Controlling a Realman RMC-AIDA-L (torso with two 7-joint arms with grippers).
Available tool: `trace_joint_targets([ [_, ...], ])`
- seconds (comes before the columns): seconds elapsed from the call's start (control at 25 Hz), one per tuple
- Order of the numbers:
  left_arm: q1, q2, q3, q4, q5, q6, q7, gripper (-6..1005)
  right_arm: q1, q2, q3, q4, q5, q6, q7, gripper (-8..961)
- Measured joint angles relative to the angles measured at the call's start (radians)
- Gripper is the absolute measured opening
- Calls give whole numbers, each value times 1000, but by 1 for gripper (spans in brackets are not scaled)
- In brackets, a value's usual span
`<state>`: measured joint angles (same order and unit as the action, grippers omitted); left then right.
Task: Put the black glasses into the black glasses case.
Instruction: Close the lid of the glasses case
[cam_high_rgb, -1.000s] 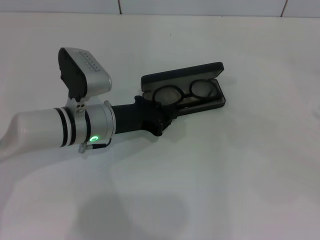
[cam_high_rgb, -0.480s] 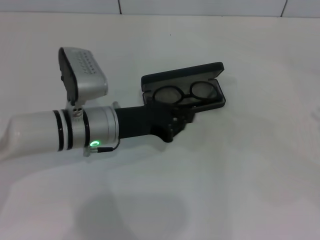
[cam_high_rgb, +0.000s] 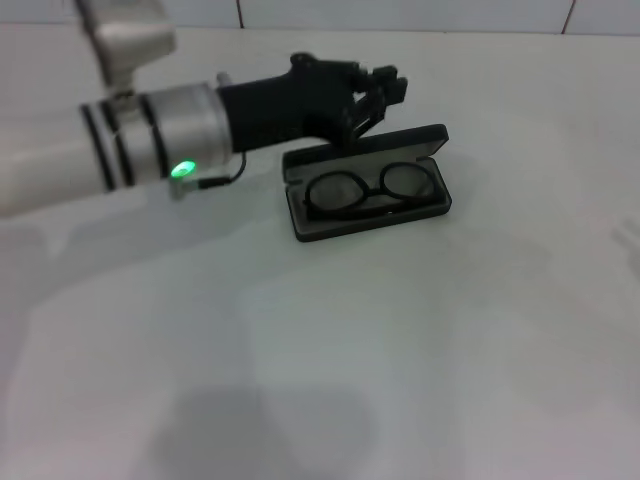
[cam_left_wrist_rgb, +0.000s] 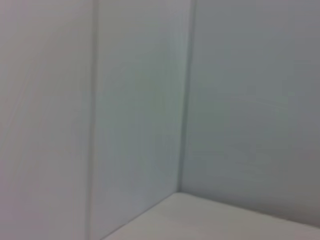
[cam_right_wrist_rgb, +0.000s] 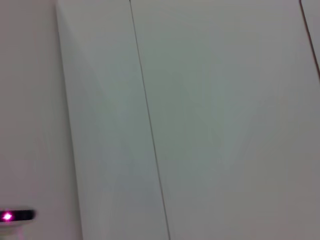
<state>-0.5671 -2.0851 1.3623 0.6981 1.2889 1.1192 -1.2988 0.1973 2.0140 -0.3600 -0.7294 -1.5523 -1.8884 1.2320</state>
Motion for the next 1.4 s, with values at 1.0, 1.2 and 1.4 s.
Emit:
trace_joint_targets([
  [1.0, -184, -8, 9, -137, 308, -294, -171, 277, 39, -1, -2, 82, -54, 39, -52, 152],
  [1.2, -185, -7, 9, -146, 317, -295, -171, 277, 47, -1, -2, 85, -66, 39, -59, 154],
  [1.4, -194, -6, 9, -175, 321, -294, -172, 277, 51, -1, -2, 91, -67, 46, -62, 154],
])
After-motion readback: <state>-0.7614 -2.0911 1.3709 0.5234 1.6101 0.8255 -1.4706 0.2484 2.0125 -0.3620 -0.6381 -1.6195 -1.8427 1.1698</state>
